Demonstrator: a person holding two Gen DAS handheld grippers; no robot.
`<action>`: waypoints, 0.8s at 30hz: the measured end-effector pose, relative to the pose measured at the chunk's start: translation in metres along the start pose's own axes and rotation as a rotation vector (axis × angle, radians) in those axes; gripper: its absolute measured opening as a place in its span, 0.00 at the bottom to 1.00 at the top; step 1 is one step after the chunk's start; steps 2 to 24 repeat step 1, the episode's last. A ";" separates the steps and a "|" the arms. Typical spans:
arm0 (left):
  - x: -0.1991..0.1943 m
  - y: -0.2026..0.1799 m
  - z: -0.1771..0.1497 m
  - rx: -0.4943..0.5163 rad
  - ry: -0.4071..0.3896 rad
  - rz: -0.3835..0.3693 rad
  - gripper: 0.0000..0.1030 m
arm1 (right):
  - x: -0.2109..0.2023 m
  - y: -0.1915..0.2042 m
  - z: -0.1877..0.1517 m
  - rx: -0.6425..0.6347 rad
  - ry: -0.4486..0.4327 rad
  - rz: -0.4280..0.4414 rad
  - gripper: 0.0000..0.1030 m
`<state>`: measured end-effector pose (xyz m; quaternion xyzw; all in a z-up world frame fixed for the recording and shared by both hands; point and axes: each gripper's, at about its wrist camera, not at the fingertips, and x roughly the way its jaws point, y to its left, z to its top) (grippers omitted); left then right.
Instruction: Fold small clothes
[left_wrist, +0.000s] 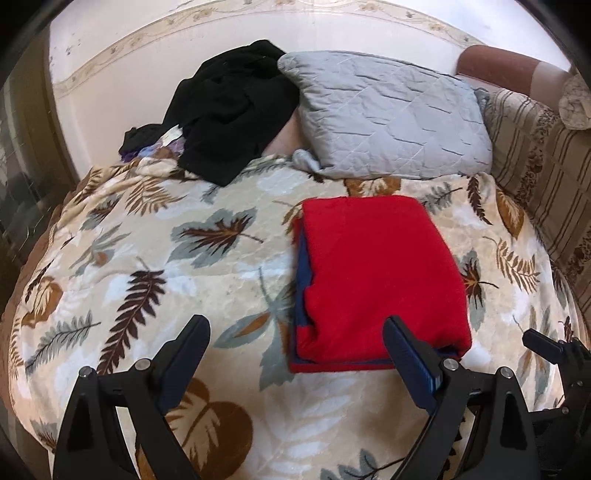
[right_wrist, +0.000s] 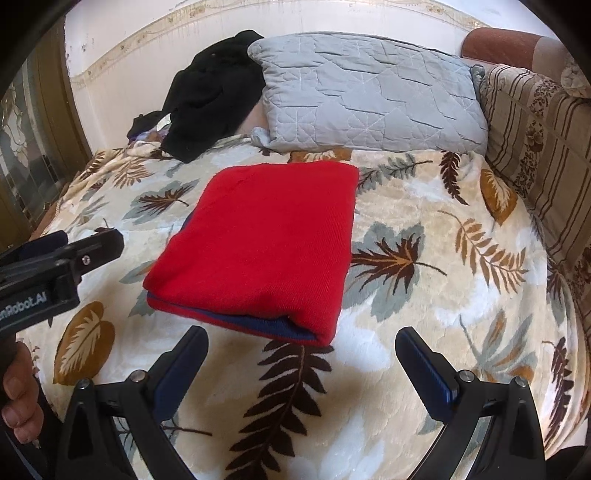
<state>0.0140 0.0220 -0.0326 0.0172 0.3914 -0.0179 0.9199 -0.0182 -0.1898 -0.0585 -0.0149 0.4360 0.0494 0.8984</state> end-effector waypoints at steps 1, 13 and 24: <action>0.000 -0.001 0.001 0.004 -0.001 -0.008 0.92 | 0.001 0.000 0.002 -0.001 -0.001 -0.001 1.00; 0.000 -0.001 0.001 0.004 -0.001 -0.008 0.92 | 0.001 0.000 0.002 -0.001 -0.001 -0.001 1.00; 0.000 -0.001 0.001 0.004 -0.001 -0.008 0.92 | 0.001 0.000 0.002 -0.001 -0.001 -0.001 1.00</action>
